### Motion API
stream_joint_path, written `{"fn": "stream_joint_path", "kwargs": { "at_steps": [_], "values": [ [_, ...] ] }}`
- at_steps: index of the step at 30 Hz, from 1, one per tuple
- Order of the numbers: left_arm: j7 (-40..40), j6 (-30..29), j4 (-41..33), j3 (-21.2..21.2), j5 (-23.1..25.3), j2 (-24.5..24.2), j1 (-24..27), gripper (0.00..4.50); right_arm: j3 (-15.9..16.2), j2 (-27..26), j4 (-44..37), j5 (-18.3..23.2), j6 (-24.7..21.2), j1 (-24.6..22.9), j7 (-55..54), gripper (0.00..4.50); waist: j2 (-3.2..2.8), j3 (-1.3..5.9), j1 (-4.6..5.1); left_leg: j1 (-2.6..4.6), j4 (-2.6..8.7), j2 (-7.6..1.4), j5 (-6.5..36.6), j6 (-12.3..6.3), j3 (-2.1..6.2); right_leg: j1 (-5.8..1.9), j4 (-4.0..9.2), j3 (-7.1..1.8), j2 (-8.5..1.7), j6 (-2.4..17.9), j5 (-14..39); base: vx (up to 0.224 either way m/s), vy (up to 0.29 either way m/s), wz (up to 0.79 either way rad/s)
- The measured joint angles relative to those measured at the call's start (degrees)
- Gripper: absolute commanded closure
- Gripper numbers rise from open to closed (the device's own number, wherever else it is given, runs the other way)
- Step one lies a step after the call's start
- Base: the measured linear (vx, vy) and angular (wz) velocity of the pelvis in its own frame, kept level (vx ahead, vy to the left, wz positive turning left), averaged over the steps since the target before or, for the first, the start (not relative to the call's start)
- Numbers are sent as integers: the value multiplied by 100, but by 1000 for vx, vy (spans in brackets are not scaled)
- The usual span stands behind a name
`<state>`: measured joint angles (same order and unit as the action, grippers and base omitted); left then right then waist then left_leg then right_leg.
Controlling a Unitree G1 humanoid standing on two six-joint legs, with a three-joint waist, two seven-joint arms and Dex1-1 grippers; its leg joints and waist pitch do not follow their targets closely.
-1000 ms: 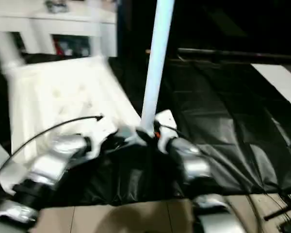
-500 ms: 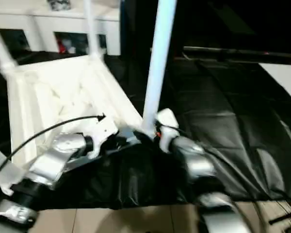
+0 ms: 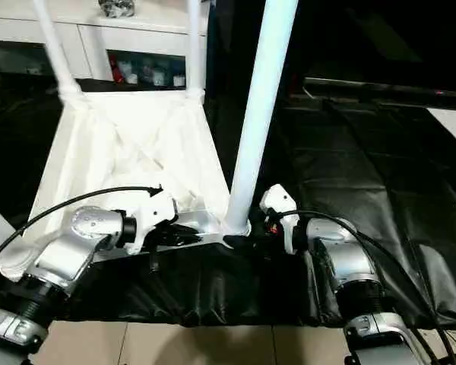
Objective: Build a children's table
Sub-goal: Rotate leg to tighten
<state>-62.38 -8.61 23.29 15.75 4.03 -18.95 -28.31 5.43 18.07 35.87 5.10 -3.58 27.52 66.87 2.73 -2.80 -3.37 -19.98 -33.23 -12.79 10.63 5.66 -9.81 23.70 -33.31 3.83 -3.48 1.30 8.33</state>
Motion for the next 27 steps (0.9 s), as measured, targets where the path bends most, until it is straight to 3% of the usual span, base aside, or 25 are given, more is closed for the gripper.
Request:
{"fn": "stream_joint_path", "kwargs": {
  "at_steps": [7, 21, 23, 27],
  "values": [
    [-64, 103, 44, 31, -49, -49, -7, 450, -1, 0, 0, -51, -23, 7, -3, 151, 15, 5, -13, 1, 3, -1, 0, 0, 1, -2, -1, 3, 0, -5, 3, 0, 0, 0],
    [-64, 136, 58, 43, -57, -103, -6, 450, -3, -63, 23, -113, 10, 21, -97, 180, 13, 10, 1, 7, 3, -1, 0, 0, 2, -4, -7, 3, 1, -4, 2, 0, 0, 0],
    [45, 83, 64, -14, -10, -109, -5, 450, -46, -250, 138, -137, 98, 37, -446, 180, 34, 19, 26, 15, 3, -1, 0, 1, 2, -4, -14, 3, 1, -4, 3, 0, 0, 0],
    [738, -190, 60, -143, 206, 53, -5, 450, -272, -851, 546, -251, 201, 196, -1700, 181, 52, 21, 176, 28, -13, 1, -3, 7, 15, 1, -14, 10, 2, -5, 3, 0, 0, 0]
  ]
}}
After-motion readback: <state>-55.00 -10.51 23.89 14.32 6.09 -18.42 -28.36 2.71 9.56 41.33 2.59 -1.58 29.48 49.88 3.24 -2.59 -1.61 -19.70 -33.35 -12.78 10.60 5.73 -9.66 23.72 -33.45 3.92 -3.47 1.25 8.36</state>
